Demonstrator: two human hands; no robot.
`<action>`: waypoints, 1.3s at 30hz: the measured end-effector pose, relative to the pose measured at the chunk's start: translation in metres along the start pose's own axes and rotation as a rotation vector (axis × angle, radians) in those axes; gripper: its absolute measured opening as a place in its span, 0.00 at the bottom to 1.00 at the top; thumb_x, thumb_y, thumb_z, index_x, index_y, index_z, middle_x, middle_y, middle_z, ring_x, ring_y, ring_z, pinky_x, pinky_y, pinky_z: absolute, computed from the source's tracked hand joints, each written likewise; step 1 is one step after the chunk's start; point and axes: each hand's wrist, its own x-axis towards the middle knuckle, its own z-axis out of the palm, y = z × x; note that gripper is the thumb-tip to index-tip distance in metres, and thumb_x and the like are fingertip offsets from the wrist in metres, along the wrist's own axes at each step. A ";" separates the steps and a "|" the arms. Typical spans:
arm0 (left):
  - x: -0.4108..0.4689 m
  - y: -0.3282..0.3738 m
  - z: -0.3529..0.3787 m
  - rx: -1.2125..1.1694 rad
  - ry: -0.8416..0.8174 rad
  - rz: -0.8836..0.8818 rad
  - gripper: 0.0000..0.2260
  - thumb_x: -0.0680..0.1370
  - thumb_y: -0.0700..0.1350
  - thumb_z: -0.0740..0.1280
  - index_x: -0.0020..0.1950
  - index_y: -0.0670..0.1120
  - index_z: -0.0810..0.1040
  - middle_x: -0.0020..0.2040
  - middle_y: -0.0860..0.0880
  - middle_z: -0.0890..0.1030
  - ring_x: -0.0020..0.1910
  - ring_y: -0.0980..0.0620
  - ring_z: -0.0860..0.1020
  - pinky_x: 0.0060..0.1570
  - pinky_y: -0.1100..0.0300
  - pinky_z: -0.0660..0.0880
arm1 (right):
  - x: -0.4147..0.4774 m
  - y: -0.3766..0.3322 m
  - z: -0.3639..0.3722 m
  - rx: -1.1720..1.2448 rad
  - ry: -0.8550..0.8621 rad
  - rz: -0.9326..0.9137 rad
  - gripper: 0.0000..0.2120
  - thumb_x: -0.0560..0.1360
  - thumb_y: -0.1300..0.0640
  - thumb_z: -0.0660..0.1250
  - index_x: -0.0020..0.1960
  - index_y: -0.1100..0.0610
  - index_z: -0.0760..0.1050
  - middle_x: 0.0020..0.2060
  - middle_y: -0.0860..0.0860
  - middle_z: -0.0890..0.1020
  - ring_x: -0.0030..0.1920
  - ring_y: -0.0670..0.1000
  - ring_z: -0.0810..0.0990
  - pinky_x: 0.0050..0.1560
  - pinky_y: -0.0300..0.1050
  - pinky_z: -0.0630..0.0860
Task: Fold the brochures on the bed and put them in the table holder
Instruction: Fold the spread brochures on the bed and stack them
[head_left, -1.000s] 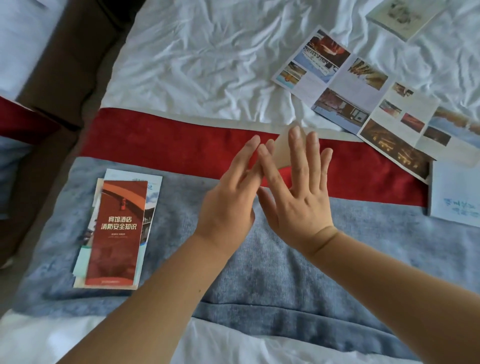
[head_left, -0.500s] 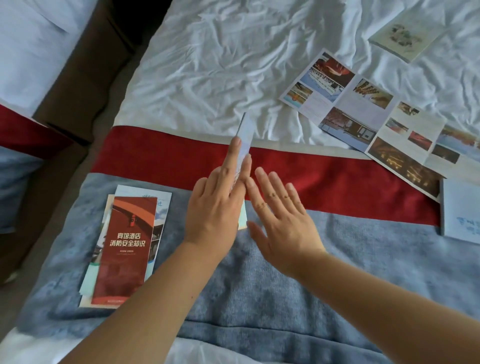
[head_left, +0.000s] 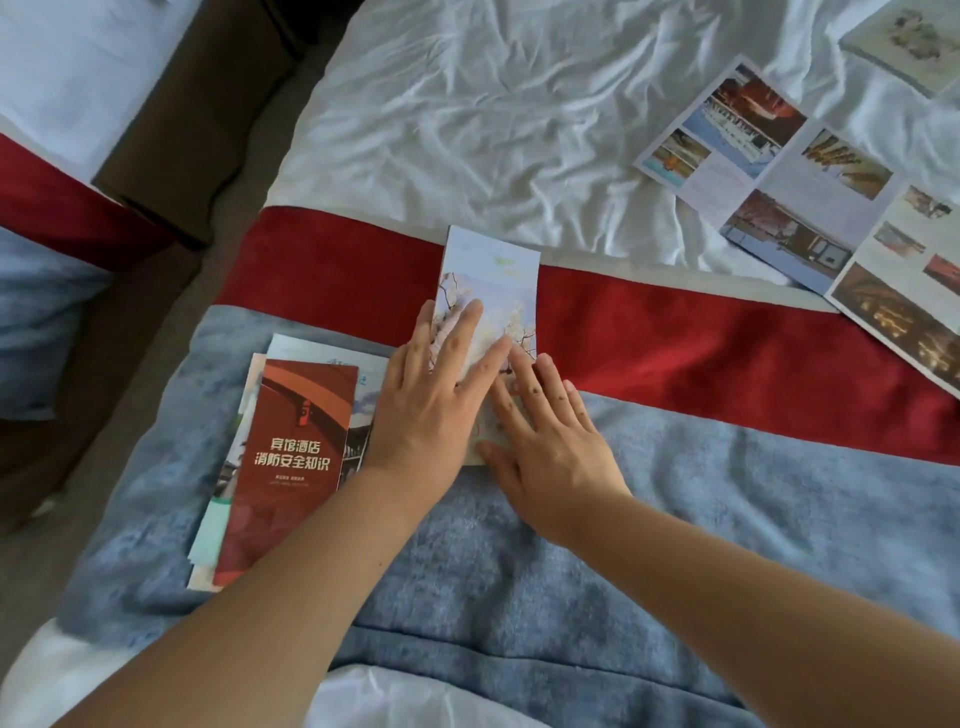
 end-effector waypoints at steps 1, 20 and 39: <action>0.000 0.000 0.001 0.004 0.001 0.003 0.34 0.73 0.36 0.63 0.79 0.52 0.67 0.82 0.43 0.60 0.78 0.30 0.60 0.67 0.39 0.71 | 0.001 0.001 0.002 -0.014 -0.005 0.008 0.33 0.85 0.40 0.45 0.80 0.47 0.30 0.81 0.52 0.32 0.81 0.56 0.29 0.82 0.55 0.39; 0.000 -0.001 0.017 -0.546 -0.035 -0.236 0.21 0.82 0.39 0.65 0.76 0.48 0.73 0.80 0.44 0.65 0.81 0.40 0.56 0.76 0.42 0.62 | 0.005 -0.029 0.001 0.398 0.071 0.185 0.40 0.80 0.61 0.66 0.84 0.54 0.48 0.84 0.53 0.42 0.83 0.55 0.40 0.81 0.58 0.57; -0.144 -0.121 -0.011 -0.429 0.051 -0.352 0.18 0.80 0.39 0.67 0.70 0.45 0.79 0.73 0.44 0.74 0.77 0.43 0.67 0.68 0.41 0.73 | -0.027 -0.196 0.058 0.472 -0.029 -0.069 0.35 0.82 0.57 0.66 0.84 0.55 0.52 0.83 0.54 0.42 0.82 0.59 0.34 0.79 0.46 0.48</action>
